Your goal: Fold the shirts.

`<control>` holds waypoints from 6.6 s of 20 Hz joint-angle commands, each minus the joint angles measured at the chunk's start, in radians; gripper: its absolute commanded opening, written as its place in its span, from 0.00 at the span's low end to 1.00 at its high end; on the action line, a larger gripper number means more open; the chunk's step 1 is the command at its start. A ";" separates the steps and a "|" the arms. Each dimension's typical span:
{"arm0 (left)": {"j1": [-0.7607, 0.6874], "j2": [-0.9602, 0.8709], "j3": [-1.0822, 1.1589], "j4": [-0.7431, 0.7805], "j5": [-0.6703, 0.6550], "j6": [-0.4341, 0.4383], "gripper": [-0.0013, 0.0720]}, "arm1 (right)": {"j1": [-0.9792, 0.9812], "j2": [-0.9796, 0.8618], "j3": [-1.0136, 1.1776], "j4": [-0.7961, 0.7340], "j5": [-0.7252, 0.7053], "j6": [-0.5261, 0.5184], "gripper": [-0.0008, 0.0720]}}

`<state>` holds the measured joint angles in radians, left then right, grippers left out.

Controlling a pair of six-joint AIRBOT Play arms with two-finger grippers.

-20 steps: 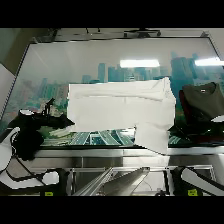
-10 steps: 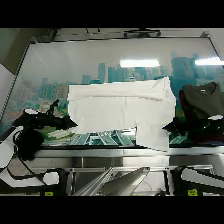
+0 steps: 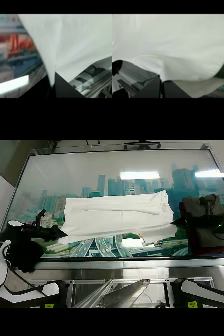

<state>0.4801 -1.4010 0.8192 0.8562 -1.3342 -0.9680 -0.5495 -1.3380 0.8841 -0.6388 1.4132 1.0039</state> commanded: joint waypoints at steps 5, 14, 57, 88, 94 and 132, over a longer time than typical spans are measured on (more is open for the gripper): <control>-0.045 -0.054 0.150 0.006 -0.032 -0.043 0.03 | 0.125 -0.013 0.101 0.218 -0.202 -0.063 0.03; -0.188 -0.403 0.681 0.007 -0.022 -0.272 0.03 | 0.267 -0.370 0.423 0.220 -0.400 -0.060 0.04; -0.568 -0.599 1.192 0.197 0.034 -0.460 0.05 | 0.265 -0.629 0.650 -0.037 -0.200 -0.039 0.04; -0.272 0.236 1.037 -0.256 -0.071 -0.301 0.04 | 0.949 -0.466 0.929 0.246 -0.459 0.144 0.04; -0.088 0.421 0.850 -0.390 -0.059 -0.218 0.04 | 1.360 -0.807 1.001 0.603 -1.149 -0.217 0.98; -0.074 0.236 0.711 -0.664 -0.216 -0.174 0.03 | 0.804 -0.670 1.057 0.179 -0.451 0.324 0.03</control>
<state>0.4057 -1.1648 1.5307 0.1925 -1.5455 -1.1419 0.3096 -2.0792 1.9148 -0.4808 1.0073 1.3018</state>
